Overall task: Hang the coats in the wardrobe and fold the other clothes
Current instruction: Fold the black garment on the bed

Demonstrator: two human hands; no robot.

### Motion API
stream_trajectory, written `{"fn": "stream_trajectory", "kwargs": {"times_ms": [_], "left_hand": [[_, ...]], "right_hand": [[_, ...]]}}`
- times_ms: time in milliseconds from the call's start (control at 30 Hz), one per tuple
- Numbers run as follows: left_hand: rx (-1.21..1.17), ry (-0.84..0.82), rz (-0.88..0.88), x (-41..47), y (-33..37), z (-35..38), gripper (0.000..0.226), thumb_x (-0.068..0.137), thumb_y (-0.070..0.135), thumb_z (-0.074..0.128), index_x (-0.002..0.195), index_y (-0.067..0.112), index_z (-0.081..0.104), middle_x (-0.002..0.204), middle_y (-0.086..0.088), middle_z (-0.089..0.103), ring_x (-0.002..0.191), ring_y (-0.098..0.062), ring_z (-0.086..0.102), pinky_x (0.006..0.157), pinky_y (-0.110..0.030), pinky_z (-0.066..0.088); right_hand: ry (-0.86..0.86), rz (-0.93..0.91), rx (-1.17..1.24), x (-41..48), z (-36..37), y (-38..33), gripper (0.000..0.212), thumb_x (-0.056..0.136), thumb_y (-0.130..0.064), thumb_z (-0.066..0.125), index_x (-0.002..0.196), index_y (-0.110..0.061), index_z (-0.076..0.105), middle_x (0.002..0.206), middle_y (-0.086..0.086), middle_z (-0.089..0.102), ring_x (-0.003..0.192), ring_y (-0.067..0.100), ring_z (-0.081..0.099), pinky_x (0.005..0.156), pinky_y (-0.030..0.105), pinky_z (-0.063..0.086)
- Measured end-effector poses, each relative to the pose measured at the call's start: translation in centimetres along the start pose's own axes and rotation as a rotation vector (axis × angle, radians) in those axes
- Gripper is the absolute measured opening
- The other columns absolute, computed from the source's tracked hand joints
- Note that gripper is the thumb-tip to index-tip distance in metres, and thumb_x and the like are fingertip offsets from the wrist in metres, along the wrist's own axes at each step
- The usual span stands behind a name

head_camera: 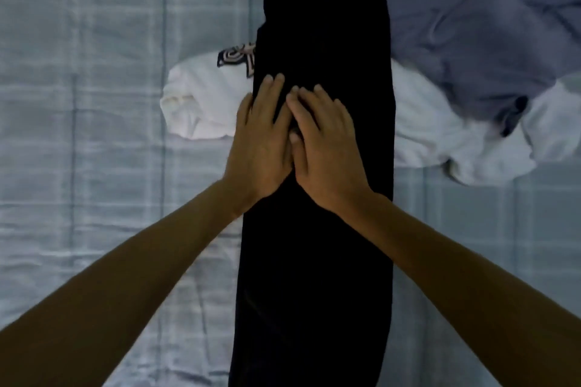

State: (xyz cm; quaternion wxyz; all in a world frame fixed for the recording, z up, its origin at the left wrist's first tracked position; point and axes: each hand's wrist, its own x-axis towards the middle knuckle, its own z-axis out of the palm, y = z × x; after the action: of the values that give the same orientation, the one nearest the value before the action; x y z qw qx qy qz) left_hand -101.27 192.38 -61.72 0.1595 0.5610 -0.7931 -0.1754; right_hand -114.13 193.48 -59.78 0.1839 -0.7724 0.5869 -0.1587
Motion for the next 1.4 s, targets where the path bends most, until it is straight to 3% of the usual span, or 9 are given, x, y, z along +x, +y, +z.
{"fn": "stream_trajectory", "kwargs": {"times_ms": [200, 300, 467, 667, 800, 1000, 1167, 1300, 1400], "left_hand": [[0.126, -0.214, -0.096, -12.4, 4.4, 2.4, 0.055, 0.098, 0.028, 0.032, 0.147, 0.004, 0.025, 0.155, -0.018, 0.019, 0.145, -0.030, 0.010, 0.116, -0.049, 0.012], [0.198, -0.276, -0.161, -15.0, 5.5, 2.3, 0.060, 0.099, 0.039, 0.027, 0.149, 0.007, 0.019, 0.157, -0.017, 0.012, 0.146, -0.029, 0.005, 0.116, -0.049, 0.009], [0.162, -0.292, -0.226, -19.5, 6.6, 1.1, 0.062, 0.099, 0.044, 0.027, 0.150, 0.011, 0.016, 0.157, -0.017, 0.010, 0.146, -0.030, 0.006, 0.115, -0.048, 0.012], [-0.087, -0.013, -0.556, -27.8, 10.0, 0.3, 0.049, 0.100, 0.034, 0.034, 0.141, 0.008, 0.034, 0.134, -0.012, 0.046, 0.120, -0.026, 0.043, 0.100, -0.038, 0.034], [-0.067, -0.023, -0.602, -31.1, 11.7, 0.8, 0.043, 0.096, 0.021, 0.044, 0.136, 0.008, 0.039, 0.121, -0.013, 0.050, 0.105, -0.027, 0.047, 0.088, -0.036, 0.035], [-0.110, -0.096, -0.698, -33.0, 11.5, 0.2, 0.039, 0.096, 0.043, 0.043, 0.118, 0.011, 0.041, 0.094, -0.013, 0.065, 0.081, -0.031, 0.062, 0.067, -0.038, 0.047], [-0.206, -0.118, -0.660, -37.3, 11.7, -1.1, 0.029, 0.098, 0.035, 0.044, 0.112, 0.010, 0.043, 0.081, -0.011, 0.064, 0.072, -0.031, 0.062, 0.058, -0.035, 0.043], [-0.289, -0.075, -0.772, -40.6, 12.2, -1.8, 0.029, 0.097, 0.034, 0.045, 0.114, 0.010, 0.043, 0.083, -0.010, 0.065, 0.075, -0.031, 0.063, 0.060, -0.034, 0.045], [-0.231, -0.134, -0.784, -42.0, 12.9, -2.2, 0.036, 0.097, 0.033, 0.046, 0.124, 0.012, 0.037, 0.103, -0.013, 0.063, 0.088, -0.031, 0.063, 0.070, -0.040, 0.049]], "right_hand": [[-0.334, 0.077, -0.184, -11.4, 1.7, 0.2, 0.060, 0.097, -0.047, 0.014, 0.151, -0.022, 0.010, 0.158, 0.014, 0.008, 0.146, 0.029, 0.001, 0.118, 0.043, 0.000], [-0.378, 0.107, -0.232, -14.7, 1.7, 0.2, 0.061, 0.097, -0.050, 0.011, 0.151, -0.022, 0.005, 0.159, 0.012, -0.001, 0.146, 0.026, -0.008, 0.117, 0.041, -0.006], [-0.356, 0.110, -0.214, -18.5, 1.3, -0.7, 0.060, 0.100, -0.043, 0.029, 0.152, -0.018, 0.011, 0.159, 0.015, 0.003, 0.146, 0.029, -0.003, 0.116, 0.042, -0.005], [-0.324, 0.096, -0.185, -24.0, 1.3, -1.2, 0.056, 0.100, -0.041, 0.029, 0.150, -0.016, 0.020, 0.157, 0.016, 0.013, 0.146, 0.031, 0.005, 0.117, 0.042, 0.000], [-0.297, 0.122, -0.173, -26.9, 1.3, -2.2, 0.057, 0.101, -0.045, 0.022, 0.149, -0.016, 0.024, 0.157, 0.015, 0.017, 0.146, 0.030, 0.008, 0.118, 0.044, 0.002], [-0.208, 0.132, -0.143, -30.3, 1.4, -5.4, 0.058, 0.100, -0.048, 0.026, 0.147, -0.014, 0.028, 0.156, 0.016, 0.018, 0.146, 0.030, 0.011, 0.118, 0.048, 0.008], [-0.272, 0.068, -0.200, -35.8, 2.3, -9.3, 0.059, 0.098, -0.048, 0.029, 0.147, -0.016, 0.028, 0.156, 0.016, 0.020, 0.145, 0.031, 0.013, 0.117, 0.050, 0.011], [-0.371, 0.138, -0.279, -39.9, 3.2, -9.7, 0.062, 0.097, -0.052, 0.021, 0.149, -0.018, 0.023, 0.156, 0.016, 0.019, 0.145, 0.032, 0.011, 0.117, 0.048, 0.006], [-0.371, 0.155, -0.302, -40.5, 3.1, -9.7, 0.064, 0.097, -0.053, 0.020, 0.150, -0.017, 0.020, 0.156, 0.017, 0.017, 0.145, 0.034, 0.011, 0.116, 0.049, 0.006]]}}
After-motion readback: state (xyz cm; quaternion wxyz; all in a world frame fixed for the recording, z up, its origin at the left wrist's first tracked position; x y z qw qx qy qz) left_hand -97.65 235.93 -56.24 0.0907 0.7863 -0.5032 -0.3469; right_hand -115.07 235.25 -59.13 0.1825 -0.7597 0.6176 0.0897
